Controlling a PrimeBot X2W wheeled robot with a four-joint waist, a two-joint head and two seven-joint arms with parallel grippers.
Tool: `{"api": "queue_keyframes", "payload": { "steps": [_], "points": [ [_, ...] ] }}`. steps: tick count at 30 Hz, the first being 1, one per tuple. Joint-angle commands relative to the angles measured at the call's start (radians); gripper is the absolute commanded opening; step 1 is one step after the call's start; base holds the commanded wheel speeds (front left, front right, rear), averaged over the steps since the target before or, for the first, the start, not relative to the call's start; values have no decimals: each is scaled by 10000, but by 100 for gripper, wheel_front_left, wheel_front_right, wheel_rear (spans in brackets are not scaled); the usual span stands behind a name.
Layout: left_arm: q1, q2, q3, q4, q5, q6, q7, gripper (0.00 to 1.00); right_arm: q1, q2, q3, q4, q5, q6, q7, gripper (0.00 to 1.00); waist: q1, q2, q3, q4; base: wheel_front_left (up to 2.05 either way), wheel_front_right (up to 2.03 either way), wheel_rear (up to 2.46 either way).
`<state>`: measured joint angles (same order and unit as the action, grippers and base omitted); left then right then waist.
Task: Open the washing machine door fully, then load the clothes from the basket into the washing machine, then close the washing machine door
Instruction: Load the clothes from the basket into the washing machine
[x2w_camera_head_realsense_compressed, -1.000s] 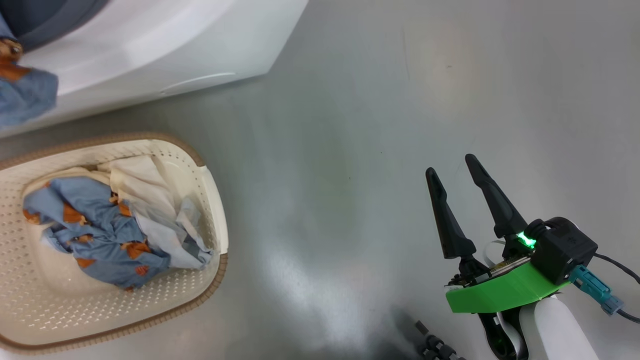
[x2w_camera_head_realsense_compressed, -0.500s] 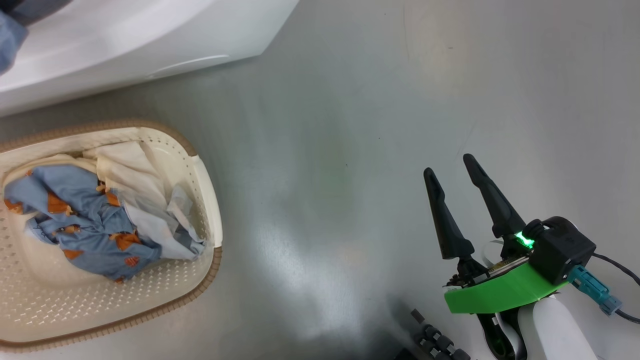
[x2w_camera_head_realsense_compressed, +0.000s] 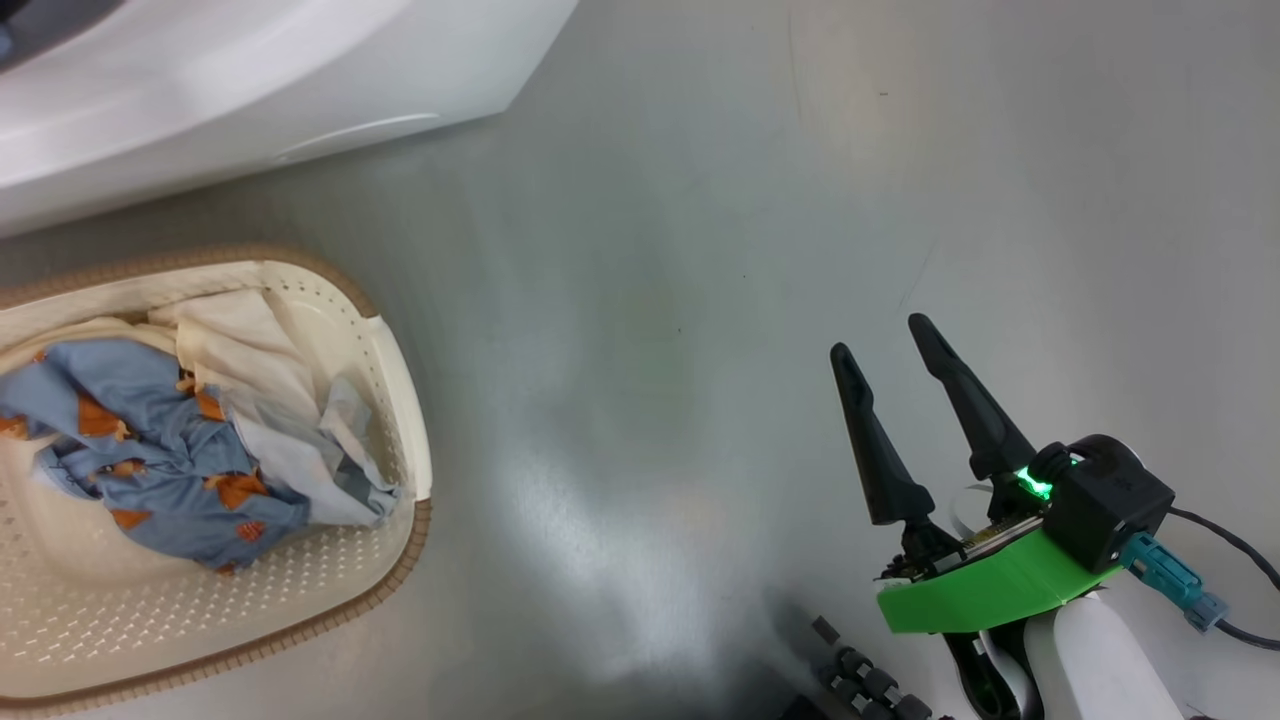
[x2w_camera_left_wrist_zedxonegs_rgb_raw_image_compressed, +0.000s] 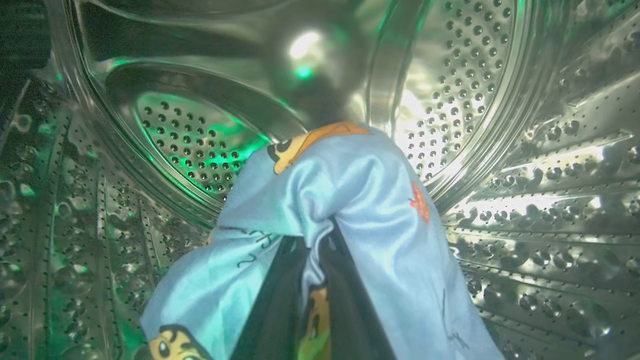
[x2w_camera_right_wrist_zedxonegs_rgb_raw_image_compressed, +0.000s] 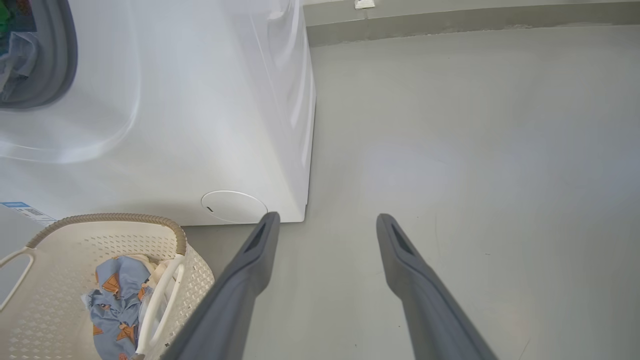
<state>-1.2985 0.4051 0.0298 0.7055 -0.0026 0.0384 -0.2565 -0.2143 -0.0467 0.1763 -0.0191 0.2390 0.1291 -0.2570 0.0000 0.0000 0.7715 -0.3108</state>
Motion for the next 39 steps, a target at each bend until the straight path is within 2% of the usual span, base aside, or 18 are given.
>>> {"api": "queue_keyframes", "payload": {
  "steps": [1, 3, 4, 5, 6, 7, 8, 9, 18, 25, 31, 39],
  "points": [
    [-243, 483, 52, 47, 53, 40, -53, 0, 166, -35, 174, -147, 7, 16, -48, 100, 0, 0, -35, 25, 0, 0, 0],
    [-381, 448, -55, 530, 84, 33, -53, 0, 168, -35, 183, -120, 33, 16, -48, 100, 0, 0, -92, 60, 0, 0, 0],
    [-465, 429, -93, 732, 88, 41, -53, 11, 163, -35, 189, -107, 40, 16, -48, 100, 0, 0, -121, 74, 0, 0, 0],
    [-525, 403, -126, 910, 85, 47, -53, 31, 160, -35, 191, -95, 44, 16, -48, 100, 0, 0, -156, 93, 0, 0, 0],
    [-581, 383, -162, 1035, 86, 50, -53, 46, 156, -35, 190, -88, 47, 16, -48, 100, 0, 0, -188, 109, 0, 0, 0],
    [-623, 372, -205, 1202, 103, 64, -53, 87, 155, -35, 186, -82, 48, 16, -48, 100, 0, 0, -228, 124, 0, 0, 0],
    [-623, 372, -205, 1202, 103, 64, -53, 87, 155, -35, 186, -82, 48, 16, -48, 100, 0, 0, -228, 124, 0, 0, 0],
    [-682, 354, -244, 1407, 115, 84, -53, 100, 160, -35, 183, -77, 46, 16, -48, 100, 0, 0, -264, 139, 0, 0, 0],
    [-1124, 56, -498, 2664, 54, 177, -7, 100, 186, -35, 142, -22, 92, 16, -48, 100, 0, 0, -488, 292, 0, 0, 0],
    [-1133, -171, -583, 3096, -107, 210, -34, 100, 179, -35, 74, -13, 89, 16, -48, 100, 0, 0, -662, 427, 0, 0, 0],
    [-970, -409, -616, 3120, -265, 310, -48, 100, 154, -35, 15, 5, 96, 16, -48, 100, 0, 0, -798, 573, 0, 0, 0],
    [-459, -785, -561, 2479, -550, 470, -51, 100, 113, -35, -61, 7, 81, 16, -48, 100, 0, 0, -984, 793, 0, 0, 0]
  ]
}}
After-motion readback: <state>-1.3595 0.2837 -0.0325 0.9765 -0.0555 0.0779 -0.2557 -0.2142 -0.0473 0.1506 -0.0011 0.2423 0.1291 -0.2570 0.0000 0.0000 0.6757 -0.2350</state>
